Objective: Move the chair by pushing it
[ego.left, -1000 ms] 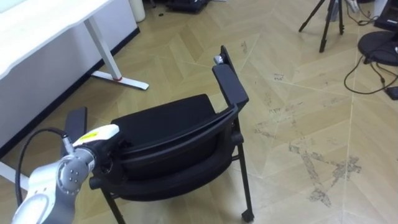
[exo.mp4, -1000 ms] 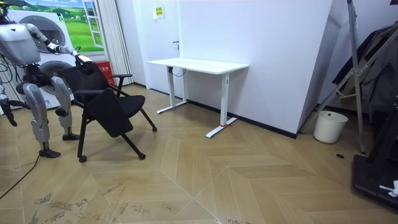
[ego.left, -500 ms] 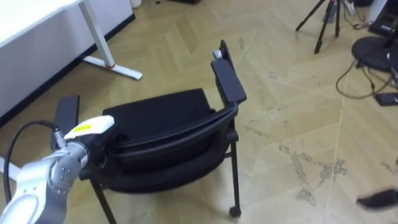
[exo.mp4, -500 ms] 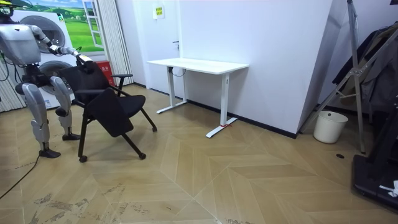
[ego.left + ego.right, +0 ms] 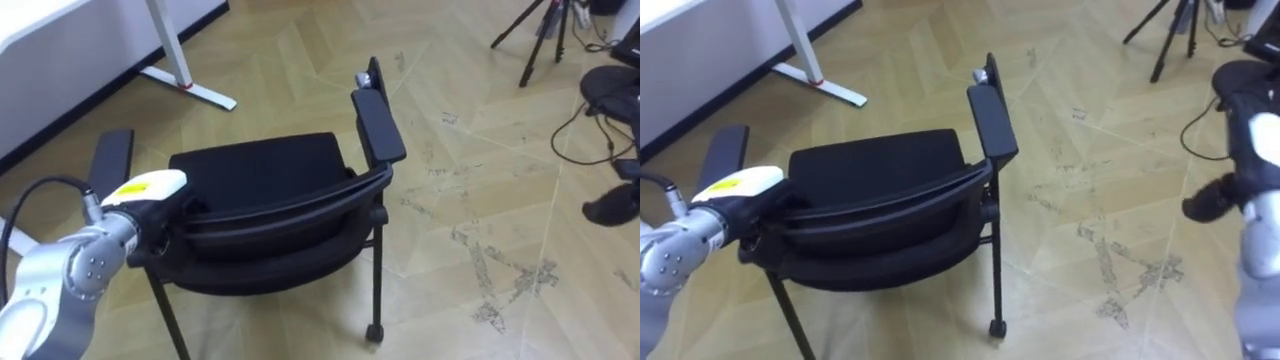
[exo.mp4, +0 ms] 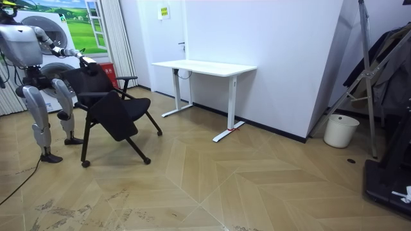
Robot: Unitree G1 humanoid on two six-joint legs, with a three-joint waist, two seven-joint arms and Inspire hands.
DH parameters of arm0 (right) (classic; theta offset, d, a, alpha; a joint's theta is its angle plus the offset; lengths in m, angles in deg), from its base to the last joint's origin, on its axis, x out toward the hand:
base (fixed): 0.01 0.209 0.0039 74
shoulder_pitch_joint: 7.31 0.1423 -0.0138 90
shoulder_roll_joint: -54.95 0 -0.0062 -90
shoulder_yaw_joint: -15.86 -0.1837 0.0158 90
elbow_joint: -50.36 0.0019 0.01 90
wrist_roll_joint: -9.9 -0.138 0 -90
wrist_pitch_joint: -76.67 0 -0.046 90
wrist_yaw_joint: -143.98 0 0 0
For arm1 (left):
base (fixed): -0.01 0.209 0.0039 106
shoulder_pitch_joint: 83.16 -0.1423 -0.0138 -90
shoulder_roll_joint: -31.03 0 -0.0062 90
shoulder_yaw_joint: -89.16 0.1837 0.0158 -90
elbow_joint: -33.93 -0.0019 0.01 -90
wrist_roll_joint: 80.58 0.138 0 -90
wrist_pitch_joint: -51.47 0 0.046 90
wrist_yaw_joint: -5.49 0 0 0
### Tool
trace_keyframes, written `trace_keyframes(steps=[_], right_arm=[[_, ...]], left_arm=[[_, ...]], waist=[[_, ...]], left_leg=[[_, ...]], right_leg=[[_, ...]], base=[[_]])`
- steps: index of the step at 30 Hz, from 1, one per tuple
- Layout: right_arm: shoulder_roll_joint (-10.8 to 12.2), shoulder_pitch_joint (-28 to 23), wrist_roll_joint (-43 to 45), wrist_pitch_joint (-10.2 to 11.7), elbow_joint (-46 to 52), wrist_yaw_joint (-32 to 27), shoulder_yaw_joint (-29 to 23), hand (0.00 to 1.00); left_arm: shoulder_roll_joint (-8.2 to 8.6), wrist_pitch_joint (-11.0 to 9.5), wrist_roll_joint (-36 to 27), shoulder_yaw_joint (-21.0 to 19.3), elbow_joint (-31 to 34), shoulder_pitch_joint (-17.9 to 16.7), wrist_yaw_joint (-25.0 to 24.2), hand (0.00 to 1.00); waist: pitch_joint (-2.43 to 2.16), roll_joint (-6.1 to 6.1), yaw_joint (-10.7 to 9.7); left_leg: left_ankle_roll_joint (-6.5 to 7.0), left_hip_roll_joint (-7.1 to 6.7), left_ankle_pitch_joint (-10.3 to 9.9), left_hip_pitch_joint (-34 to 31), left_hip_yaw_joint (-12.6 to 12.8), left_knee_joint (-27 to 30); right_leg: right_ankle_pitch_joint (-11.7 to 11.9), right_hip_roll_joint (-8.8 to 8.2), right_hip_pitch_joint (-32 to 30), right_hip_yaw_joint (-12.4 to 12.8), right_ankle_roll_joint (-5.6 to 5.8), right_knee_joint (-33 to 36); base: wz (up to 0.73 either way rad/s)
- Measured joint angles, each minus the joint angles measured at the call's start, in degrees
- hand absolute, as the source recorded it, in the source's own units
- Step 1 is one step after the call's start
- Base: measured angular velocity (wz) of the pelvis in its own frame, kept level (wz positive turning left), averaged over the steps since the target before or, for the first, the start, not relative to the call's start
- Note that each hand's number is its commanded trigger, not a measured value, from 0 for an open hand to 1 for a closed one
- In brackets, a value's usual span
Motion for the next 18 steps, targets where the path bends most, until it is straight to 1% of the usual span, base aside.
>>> trace_keyframes(steps=[2,5,6,9,11,15,18], right_arm=[[-0.2,0.2,0.4,0.6,3.7,1.3,1.4,0.00],[-1.0,1.6,0.5,0.8,5.3,2.6,4.1,0.00],[-1.0,1.8,0.8,0.8,5.6,2.9,4.6,0.00],[-1.1,2.1,1.4,1.1,7.3,4.2,6.2,0.00],[-2.0,2.1,1.7,1.4,8.1,5.3,7.6,0.00],[-2.1,2.2,2.8,2.0,10.4,6.7,8.9,0.00],[-2.6,2.4,3.8,2.5,11.8,8.8,11.7,0.00]], left_arm=[[-0.87,-1.0,-0.4,-0.1,-0.1,0.2,0.3,1.00],[-2.13,-1.8,-2.1,-0.1,-0.6,0.3,1.4,1.00],[-2.19,-2.1,-2.2,-0.1,-0.8,0.3,1.7,1.00],[-2.20,-3.6,-2.3,-0.1,-2.1,0.7,3.4,1.00],[-2.18,-5.1,-2.4,0.0,-3.5,1.5,4.1,1.00],[-2.61,-5.8,-3.3,0.0,-4.2,1.8,4.3,1.00],[-3.28,-6.2,-3.6,0.9,-4.6,1.9,5.2,1.00]], waist=[[0.27,-0.38,0.1],[0.47,-0.62,0.2],[0.49,-0.65,0.2],[0.49,-0.64,0.7],[0.54,-0.73,1.3],[0.51,-0.67,1.6],[0.51,-0.62,1.8]], left_leg=[[0.00,0.00,0.0,-0.1,-0.1,0.0],[0.00,0.00,0.0,-0.2,-0.2,0.0],[0.00,-0.01,0.0,-0.2,-0.2,0.0],[0.00,-0.01,0.0,-0.3,-0.2,-0.1],[0.00,0.00,0.0,-0.3,-0.2,-0.1],[0.00,0.00,0.0,-0.4,-0.1,-0.1],[0.00,0.00,0.0,-0.4,-0.1,0.0]], right_leg=[[0.0,0.01,0.1,-0.2,0.00,0.0],[0.0,0.03,0.3,-0.1,0.00,0.0],[0.0,0.03,0.3,-0.2,0.00,0.1],[0.0,0.06,0.1,-0.2,0.00,0.1],[0.1,0.09,0.0,-0.2,-0.01,0.1],[0.1,0.09,0.0,-0.1,0.03,0.0],[0.1,0.09,-0.1,-0.2,0.03,0.0]], base=[[0.04],[0.00],[0.00],[0.00],[0.00],[0.00],[0.00]])
